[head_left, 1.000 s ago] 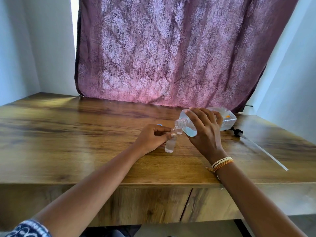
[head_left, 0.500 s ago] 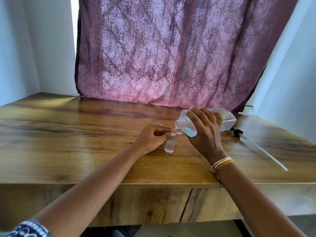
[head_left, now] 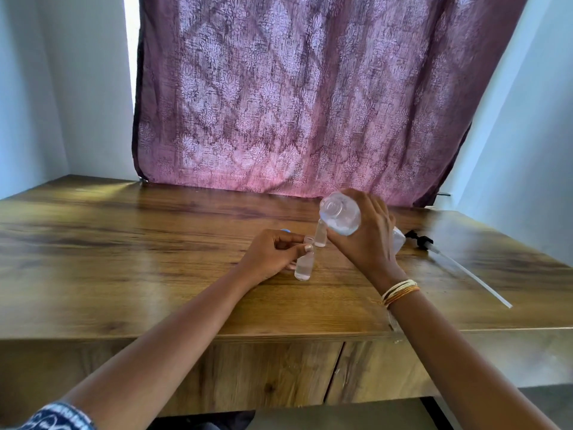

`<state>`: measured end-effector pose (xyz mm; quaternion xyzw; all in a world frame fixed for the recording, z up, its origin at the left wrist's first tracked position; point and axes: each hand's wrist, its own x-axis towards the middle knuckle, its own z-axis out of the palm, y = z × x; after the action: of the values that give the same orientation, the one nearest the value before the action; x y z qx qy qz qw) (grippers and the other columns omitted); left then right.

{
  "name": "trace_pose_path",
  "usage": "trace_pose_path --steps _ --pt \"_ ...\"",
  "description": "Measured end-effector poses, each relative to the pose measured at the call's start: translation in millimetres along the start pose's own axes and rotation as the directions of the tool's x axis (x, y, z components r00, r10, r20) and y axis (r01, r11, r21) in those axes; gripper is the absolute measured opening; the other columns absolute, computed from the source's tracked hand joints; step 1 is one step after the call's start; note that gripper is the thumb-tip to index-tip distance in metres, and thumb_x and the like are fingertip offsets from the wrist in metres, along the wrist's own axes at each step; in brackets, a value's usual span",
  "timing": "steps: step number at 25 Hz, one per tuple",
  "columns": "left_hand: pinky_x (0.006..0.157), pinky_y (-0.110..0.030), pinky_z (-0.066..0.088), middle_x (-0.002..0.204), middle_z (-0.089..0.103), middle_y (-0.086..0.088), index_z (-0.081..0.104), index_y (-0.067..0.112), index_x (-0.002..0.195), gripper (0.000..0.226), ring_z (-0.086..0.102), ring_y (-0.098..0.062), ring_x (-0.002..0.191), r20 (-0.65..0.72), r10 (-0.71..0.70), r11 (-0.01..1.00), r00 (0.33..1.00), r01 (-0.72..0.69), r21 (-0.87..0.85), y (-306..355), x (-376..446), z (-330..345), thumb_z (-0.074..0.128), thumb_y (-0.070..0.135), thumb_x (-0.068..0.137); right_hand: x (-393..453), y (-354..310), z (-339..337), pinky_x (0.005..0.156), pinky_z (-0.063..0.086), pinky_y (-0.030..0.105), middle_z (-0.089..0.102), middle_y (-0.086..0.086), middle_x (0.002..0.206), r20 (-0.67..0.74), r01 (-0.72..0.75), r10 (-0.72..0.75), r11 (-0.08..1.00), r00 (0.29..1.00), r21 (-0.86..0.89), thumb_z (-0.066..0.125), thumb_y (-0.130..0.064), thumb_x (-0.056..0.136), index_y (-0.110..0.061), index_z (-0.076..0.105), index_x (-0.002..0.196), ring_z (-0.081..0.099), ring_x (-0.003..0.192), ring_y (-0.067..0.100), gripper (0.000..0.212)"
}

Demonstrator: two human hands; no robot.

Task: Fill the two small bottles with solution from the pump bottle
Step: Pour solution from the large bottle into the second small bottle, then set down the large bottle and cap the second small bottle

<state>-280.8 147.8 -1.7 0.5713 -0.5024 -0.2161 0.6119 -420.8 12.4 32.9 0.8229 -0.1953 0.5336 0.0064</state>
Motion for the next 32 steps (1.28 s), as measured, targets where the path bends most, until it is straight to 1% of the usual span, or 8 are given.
trace_pose_path --steps 3,7,10,13,17,24,28,32 --pt "0.063 -0.024 0.061 0.092 0.076 -0.012 0.074 0.011 0.105 0.019 0.071 -0.016 0.076 0.002 -0.008 1.0 1.0 0.008 -0.01 0 0 -1 0.07 0.013 0.087 16 -5 -10 0.077 0.047 0.031 0.065 -0.007 0.104 0.002 -0.178 0.181 0.97 0.984 0.167 0.086 -0.035 0.059 -0.027 0.054 0.115 0.06 0.094 0.016 0.066" --pt "0.059 -0.021 0.059 0.083 0.076 0.001 0.073 0.009 0.107 0.021 0.071 -0.007 0.07 0.025 -0.019 0.999 0.999 0.02 -0.03 1 0 -1 0.069 0.009 0.086 38 3 -23 0.061 0.04 0.005 0.059 -0.012 0.095 0.09 -0.426 0.42 0.851 0.903 0.308 0.089 -0.022 0.06 -0.02 0.055 0.117 0.055 0.078 -0.001 0.067" --pt "0.061 -0.022 0.059 0.088 0.076 -0.004 0.073 0.008 0.107 0.021 0.072 -0.008 0.072 0.018 -0.028 0.999 0.999 0.029 -0.038 0 1 -2 0.069 0.009 0.086 54 19 -25 0.055 0.048 0.009 0.066 -0.004 0.096 0.247 -0.552 0.498 0.688 0.831 0.471 0.088 -0.012 0.063 -0.013 0.056 0.117 0.063 0.074 0.0 0.063" --pt "0.063 -0.023 0.058 0.092 0.077 -0.004 0.075 0.018 0.102 0.018 0.073 -0.01 0.077 0.019 -0.002 1.0 1.0 0.002 -0.016 -1 1 -3 0.071 0.013 0.085 62 39 -24 0.06 0.055 0.02 0.069 0.001 0.093 0.383 -0.634 0.51 0.544 0.77 0.55 0.087 -0.01 0.063 -0.013 0.058 0.112 0.069 0.075 0.012 0.057" --pt "0.061 -0.021 0.057 0.094 0.078 -0.003 0.075 0.021 0.1 0.017 0.073 -0.01 0.077 0.015 0.009 1.0 1.0 -0.009 0.003 -3 2 -4 0.071 0.014 0.085 66 67 -17 0.087 0.055 0.055 0.07 0.024 0.106 0.493 -0.668 0.453 0.452 0.743 0.591 0.09 -0.022 0.053 0.001 0.065 0.111 0.067 0.098 0.044 0.068" --pt "0.071 -0.037 0.062 0.095 0.078 -0.003 0.075 0.024 0.102 0.018 0.075 -0.019 0.082 0.037 0.012 1.0 0.999 -0.013 0.028 -8 5 -6 0.072 0.019 0.085 75 75 -12 0.069 0.061 0.036 0.076 0.004 0.086 0.517 -0.666 0.424 0.397 0.744 0.632 0.084 0.0 0.061 -0.006 0.063 0.101 0.072 0.075 0.021 0.046" --pt "0.073 -0.039 0.062 0.093 0.078 -0.004 0.075 0.03 0.097 0.016 0.075 -0.026 0.085 0.041 0.015 0.999 0.999 -0.016 0.033 -7 3 -5 0.071 0.02 0.085 75 75 -11 0.084 0.057 0.051 0.07 0.018 0.103 0.543 -0.682 0.415 0.401 0.73 0.611 0.089 -0.016 0.051 0.007 0.056 0.12 0.069 0.09 0.034 0.079" --pt "0.075 -0.042 0.062 0.088 0.079 -0.005 0.075 0.031 0.096 0.016 0.074 -0.032 0.082 0.04 0.008 0.999 0.999 -0.01 0.034 -6 2 -5 0.072 0.025 0.083 71 72 -14 0.087 0.055 0.056 0.07 0.02 0.102 0.536 -0.651 0.37 0.455 0.758 0.607 0.085 -0.018 0.063 -0.001 0.064 0.112 0.068 0.092 0.037 0.056"
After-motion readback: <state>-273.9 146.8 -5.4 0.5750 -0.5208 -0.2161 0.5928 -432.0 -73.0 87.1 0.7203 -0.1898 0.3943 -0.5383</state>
